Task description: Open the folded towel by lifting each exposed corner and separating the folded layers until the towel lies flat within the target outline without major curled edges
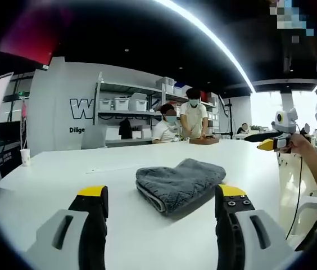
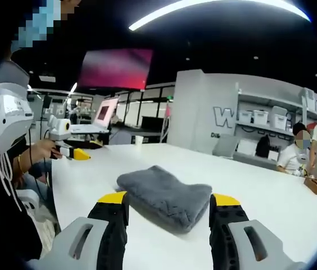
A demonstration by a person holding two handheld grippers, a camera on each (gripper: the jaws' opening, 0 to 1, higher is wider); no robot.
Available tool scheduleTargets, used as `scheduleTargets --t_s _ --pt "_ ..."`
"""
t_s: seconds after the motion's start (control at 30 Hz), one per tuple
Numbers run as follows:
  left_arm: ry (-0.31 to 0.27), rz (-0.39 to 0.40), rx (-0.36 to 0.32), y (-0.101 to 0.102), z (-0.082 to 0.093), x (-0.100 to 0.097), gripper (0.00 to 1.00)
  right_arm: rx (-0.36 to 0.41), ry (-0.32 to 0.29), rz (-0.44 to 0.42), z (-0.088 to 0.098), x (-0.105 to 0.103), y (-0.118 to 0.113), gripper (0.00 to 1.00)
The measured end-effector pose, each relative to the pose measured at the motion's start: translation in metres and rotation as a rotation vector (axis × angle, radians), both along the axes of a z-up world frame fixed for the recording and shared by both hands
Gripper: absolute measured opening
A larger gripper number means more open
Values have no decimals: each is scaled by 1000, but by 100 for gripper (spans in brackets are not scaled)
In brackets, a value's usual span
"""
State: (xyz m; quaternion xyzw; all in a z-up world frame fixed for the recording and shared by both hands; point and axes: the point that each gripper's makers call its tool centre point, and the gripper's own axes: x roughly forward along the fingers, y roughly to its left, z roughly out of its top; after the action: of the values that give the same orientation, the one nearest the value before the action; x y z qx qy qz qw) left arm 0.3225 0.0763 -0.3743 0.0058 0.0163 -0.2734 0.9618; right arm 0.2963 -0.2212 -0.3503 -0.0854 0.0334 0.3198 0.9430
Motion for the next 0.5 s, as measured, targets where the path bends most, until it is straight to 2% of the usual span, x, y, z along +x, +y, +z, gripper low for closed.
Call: scheduleTargets --t_s 0.23,0.4,0.5 --pt "-19 -17 18 -4 7 7 76 9 9 -10 -4 6 -2 54" --pt "-15 -26 28 -12 5 16 76 16 20 -33 -7 10 -6 49" --pt "-5 -51 -4 -17 3 20 74 16 25 -44 -8 13 -8 49"
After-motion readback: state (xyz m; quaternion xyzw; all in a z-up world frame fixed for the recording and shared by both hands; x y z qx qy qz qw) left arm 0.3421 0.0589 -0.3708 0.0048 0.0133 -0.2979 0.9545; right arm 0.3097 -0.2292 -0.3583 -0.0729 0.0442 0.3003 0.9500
